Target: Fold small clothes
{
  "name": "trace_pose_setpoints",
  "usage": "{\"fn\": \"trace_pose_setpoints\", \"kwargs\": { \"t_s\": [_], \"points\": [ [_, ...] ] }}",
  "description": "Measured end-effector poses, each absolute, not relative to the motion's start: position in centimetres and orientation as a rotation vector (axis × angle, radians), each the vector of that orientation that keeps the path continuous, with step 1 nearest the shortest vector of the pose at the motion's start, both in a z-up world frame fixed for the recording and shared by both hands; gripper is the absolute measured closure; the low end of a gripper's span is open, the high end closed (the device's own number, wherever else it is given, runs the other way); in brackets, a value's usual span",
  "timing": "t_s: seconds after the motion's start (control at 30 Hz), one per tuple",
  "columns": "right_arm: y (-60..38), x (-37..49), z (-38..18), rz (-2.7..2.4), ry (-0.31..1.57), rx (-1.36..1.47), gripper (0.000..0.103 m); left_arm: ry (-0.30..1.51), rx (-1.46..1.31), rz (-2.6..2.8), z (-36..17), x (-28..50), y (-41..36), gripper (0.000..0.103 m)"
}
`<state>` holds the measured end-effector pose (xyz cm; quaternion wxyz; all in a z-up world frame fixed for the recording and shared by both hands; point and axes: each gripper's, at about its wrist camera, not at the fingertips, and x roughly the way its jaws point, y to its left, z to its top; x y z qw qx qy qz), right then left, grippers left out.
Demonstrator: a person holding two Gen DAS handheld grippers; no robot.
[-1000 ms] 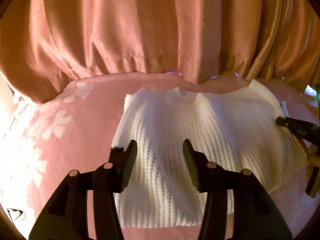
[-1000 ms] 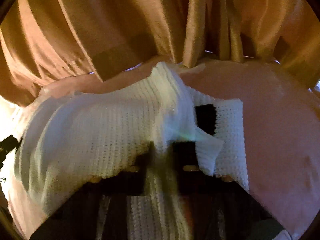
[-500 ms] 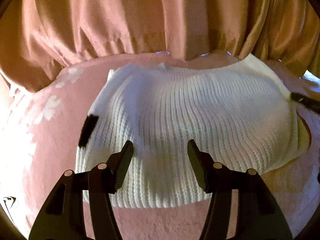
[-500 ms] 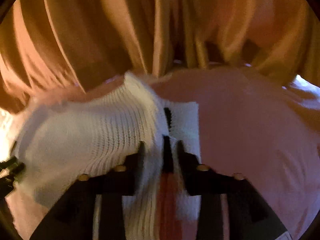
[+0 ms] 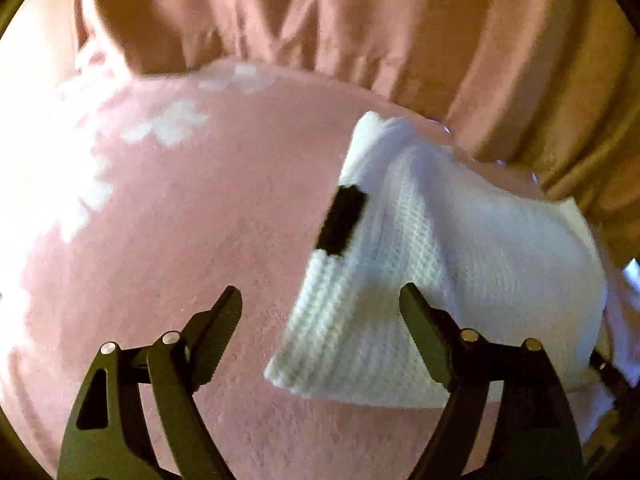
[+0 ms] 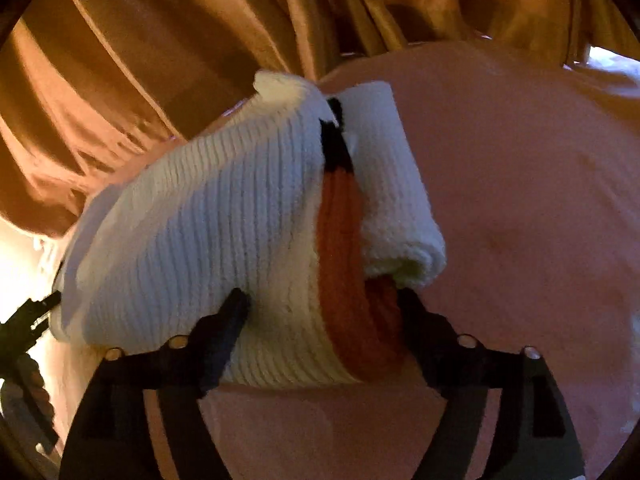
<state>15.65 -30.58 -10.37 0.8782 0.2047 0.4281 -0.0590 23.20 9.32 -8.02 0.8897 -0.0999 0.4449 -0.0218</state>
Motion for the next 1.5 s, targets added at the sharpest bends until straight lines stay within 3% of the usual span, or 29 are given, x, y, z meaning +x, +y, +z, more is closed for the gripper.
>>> {"fn": "trace_pose_setpoints", "kwargs": {
  "t_s": [0.07,0.13,0.17,0.2,0.23,0.27,0.33,0.43,0.6,0.73,0.8,0.9,0.93,1.0,1.07,1.1,1.17,1.27,1.33,1.37,1.4,1.43,1.5],
  "points": [
    [-30.4,16.4,-10.3,-0.123,0.890,0.442,0.019,0.966,-0.253,-0.077,-9.3,24.1,9.4,0.023],
    [-30.2,16.9,-10.2,-0.118,0.889,0.450,0.030,0.979,-0.262,-0.083,-10.1,24.6,8.9,0.021],
    [-30.3,17.1,-10.1,-0.095,0.893,0.462,0.066,0.964,-0.243,-0.083,-10.2,24.7,8.5,0.022],
    [-30.3,17.4,-10.0,-0.055,0.902,0.495,0.073,0.970,-0.216,-0.095,-10.1,25.0,8.0,0.026],
    [-30.4,17.4,-9.6,-0.049,0.904,0.515,0.076,0.982,-0.210,-0.122,-10.0,25.2,7.8,0.054],
    [-30.2,17.3,-8.7,-0.045,0.897,0.491,0.079,1.004,-0.218,-0.168,-9.7,25.4,7.6,0.074],
    [-29.8,16.5,-5.4,-0.026,0.844,0.425,0.080,1.038,-0.236,-0.200,-8.2,25.3,7.5,0.086],
    [-29.8,15.1,-1.4,0.011,0.813,0.383,0.082,1.028,-0.216,-0.242,-5.0,24.1,8.2,0.089],
    [-29.7,10.8,1.4,-0.004,0.871,0.283,0.082,1.051,-0.131,-0.331,-1.7,19.6,9.3,0.089],
    [-30.8,8.0,-3.4,-0.057,1.005,0.305,0.079,1.145,-0.093,-0.340,-4.9,15.3,9.4,0.088],
    [-31.5,7.3,-7.3,-0.105,1.103,0.326,0.072,1.164,-0.052,-0.299,-7.3,14.4,8.9,0.085],
    [-32.9,5.8,-6.6,-0.137,1.055,0.399,0.065,1.160,-0.082,-0.232,-8.2,13.6,9.0,0.081],
    [-33.2,5.1,-4.7,-0.182,1.002,0.376,0.064,1.136,-0.103,-0.224,-7.3,13.5,9.3,0.078],
    [-33.4,4.9,-2.0,-0.221,0.932,0.317,0.048,1.067,-0.082,-0.184,-5.1,13.3,9.4,0.073],
    [-32.9,6.0,0.9,-0.184,0.859,0.276,0.042,0.945,-0.010,-0.144,-2.3,13.4,8.9,0.056],
    [-32.6,6.8,1.4,-0.165,0.847,0.260,0.040,0.881,0.038,-0.131,-1.0,13.5,8.0,0.053],
    [-31.2,9.6,1.5,-0.118,0.844,0.199,0.035,0.819,0.095,-0.132,0.0,13.7,6.3,0.045],
    [-30.4,14.1,-1.3,-0.076,0.912,0.182,0.035,0.793,0.139,-0.170,-0.4,14.8,3.1,0.044],
    [-30.1,16.4,-3.6,-0.080,0.963,0.170,0.037,0.812,0.160,-0.187,-1.7,15.3,1.1,0.044],
    [-30.1,17.2,-4.5,-0.076,0.981,0.176,0.054,0.824,0.165,-0.195,-2.4,15.7,0.6,0.044],
    [-30.1,17.8,-5.5,-0.073,0.998,0.194,0.079,0.843,0.177,-0.198,-3.3,16.1,-0.1,0.044],
    [-30.2,17.9,-5.6,-0.076,0.997,0.211,0.094,0.861,0.188,-0.199,-4.2,16.4,-0.7,0.044],
    [-31.4,17.7,-4.2,-0.089,0.938,0.270,0.098,0.882,0.196,-0.204,-5.4,16.6,-1.3,0.044]
  ]
}}
